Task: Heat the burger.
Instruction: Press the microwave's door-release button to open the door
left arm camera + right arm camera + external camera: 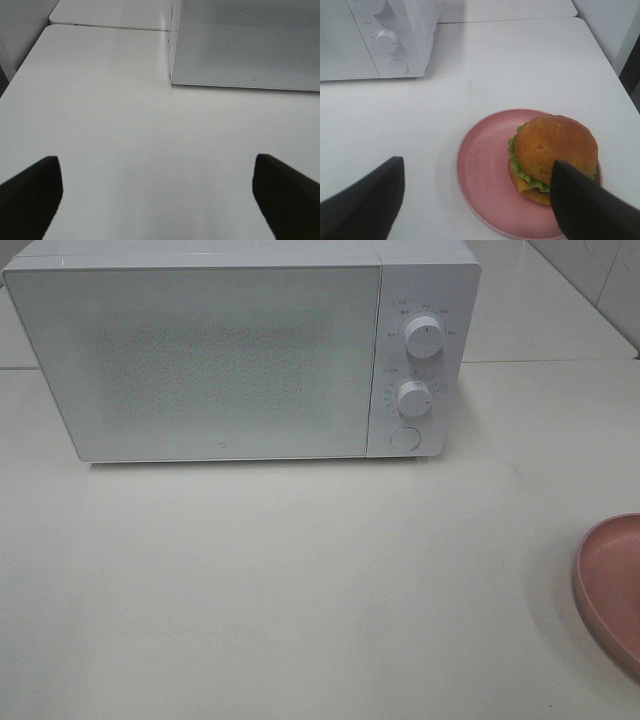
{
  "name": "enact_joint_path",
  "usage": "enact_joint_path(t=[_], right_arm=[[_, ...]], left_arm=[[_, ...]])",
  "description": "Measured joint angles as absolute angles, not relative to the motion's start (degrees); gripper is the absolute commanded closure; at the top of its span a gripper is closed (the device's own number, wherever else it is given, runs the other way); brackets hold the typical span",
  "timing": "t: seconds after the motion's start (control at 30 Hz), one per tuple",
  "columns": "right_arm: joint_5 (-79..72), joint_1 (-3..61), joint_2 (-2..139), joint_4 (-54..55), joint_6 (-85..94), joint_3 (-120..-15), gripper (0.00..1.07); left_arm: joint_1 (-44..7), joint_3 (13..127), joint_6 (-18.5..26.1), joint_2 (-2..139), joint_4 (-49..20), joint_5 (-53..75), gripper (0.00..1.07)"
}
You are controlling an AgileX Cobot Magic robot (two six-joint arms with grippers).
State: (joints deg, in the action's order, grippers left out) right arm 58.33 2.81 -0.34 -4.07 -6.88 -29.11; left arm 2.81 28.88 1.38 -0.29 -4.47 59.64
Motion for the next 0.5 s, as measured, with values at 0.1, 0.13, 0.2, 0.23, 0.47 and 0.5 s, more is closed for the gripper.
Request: enact_joint_path(t=[0.1,0.13,0.2,0.23,0.47,0.5], right_arm=[[58.3,2.8,-0.3,-4.1,-6.9,-29.1,0.33],[58.3,2.8,-0.3,-4.1,-6.9,-29.1,0.33],[58.3,2.8,-0.3,-4.1,-6.9,-29.1,0.33],[58.3,2.8,-0.3,-4.1,-6.9,-29.1,0.33],[58.3,2.8,-0.3,-4.1,-6.9,-29.1,0.33],[58.3,2.8,-0.3,-4.1,-6.9,-29.1,0.33]], left_arm=[[2.8,28.9,1.4,-0.3,-4.5,59.6,0.09],[2.8,28.9,1.4,-0.3,-4.5,59.6,0.09],[2.8,28.9,1.4,-0.3,-4.5,59.6,0.09],[2.8,28.9,1.4,-0.3,-4.5,59.6,0.09],[2.8,28.9,1.4,-0.3,-4.5,59.6,0.09],[2.8,28.9,1.4,-0.3,-4.5,59.6,0.09]])
